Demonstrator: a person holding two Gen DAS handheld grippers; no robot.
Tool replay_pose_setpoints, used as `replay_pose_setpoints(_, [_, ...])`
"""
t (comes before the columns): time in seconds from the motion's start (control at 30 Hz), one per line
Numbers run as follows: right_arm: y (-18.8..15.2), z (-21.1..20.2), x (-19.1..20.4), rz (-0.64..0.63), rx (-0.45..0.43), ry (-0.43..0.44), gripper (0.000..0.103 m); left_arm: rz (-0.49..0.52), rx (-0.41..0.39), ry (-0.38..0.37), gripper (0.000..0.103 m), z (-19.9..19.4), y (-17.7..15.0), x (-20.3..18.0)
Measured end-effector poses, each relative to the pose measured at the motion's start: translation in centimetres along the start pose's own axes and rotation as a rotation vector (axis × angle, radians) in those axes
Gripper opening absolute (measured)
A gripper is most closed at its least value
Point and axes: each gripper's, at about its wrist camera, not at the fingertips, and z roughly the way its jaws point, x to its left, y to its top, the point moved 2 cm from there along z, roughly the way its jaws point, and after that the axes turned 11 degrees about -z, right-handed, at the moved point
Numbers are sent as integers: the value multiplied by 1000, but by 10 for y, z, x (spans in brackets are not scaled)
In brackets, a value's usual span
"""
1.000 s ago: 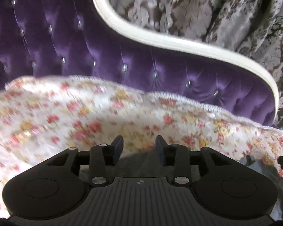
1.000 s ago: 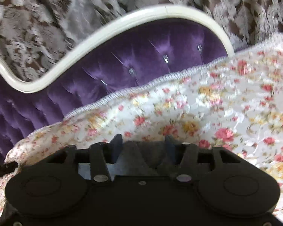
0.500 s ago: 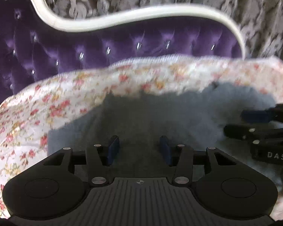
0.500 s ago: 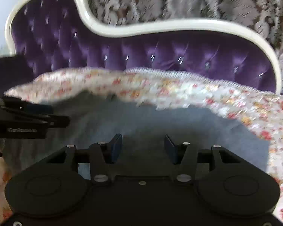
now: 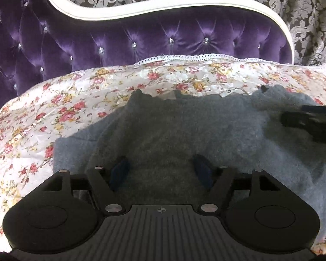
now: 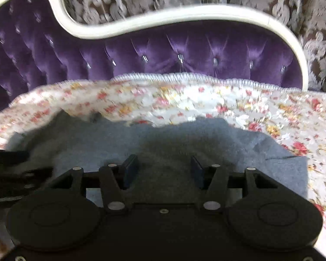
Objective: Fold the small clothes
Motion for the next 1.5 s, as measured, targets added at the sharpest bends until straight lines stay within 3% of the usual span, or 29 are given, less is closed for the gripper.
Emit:
replay_pose_setpoints(0.1, [-10, -26, 16, -43, -34, 3, 60, -4, 15, -6, 70, 2, 1, 2])
replay_pose_setpoints(0.23, [-40, -32, 33, -70, 51, -23, 61, -8, 21, 4, 70, 2, 1, 0])
replay_pose_setpoints(0.4, [-40, -56, 34, 29, 36, -67, 62, -6, 39, 17, 70, 4, 3, -1])
replay_pose_setpoints(0.5, [-47, -79, 41, 98, 16, -25, 63, -6, 51, 18, 70, 5, 6, -1])
replay_pose_setpoints(0.7, [-74, -100, 63, 95, 47, 62, 63, -42, 112, 19, 67, -3, 21, -4])
replay_pose_setpoints(0.87, [-80, -110, 63, 138, 33, 116, 69, -86, 82, -49, 67, -19, 33, -30])
replay_pose_setpoints(0.97, [-81, -110, 65, 129, 30, 130, 69, -29, 70, -36, 67, -10, 35, -56])
replay_pose_setpoints(1.1, [-83, -110, 67, 132, 26, 137, 71, -16, 142, -9, 69, 20, 26, -71])
replay_pose_setpoints(1.17, [-83, -110, 68, 130, 22, 140, 71, -19, 115, -6, 73, 26, 21, -70])
replay_pose_setpoints(1.37, [-83, -115, 49, 228, -1, 230, 72, -14, 123, -16, 75, 27, 20, -68])
replay_pose_setpoints(1.5, [-74, -134, 6, 288, -63, 188, 72, -15, 128, -14, 76, 28, 20, -68])
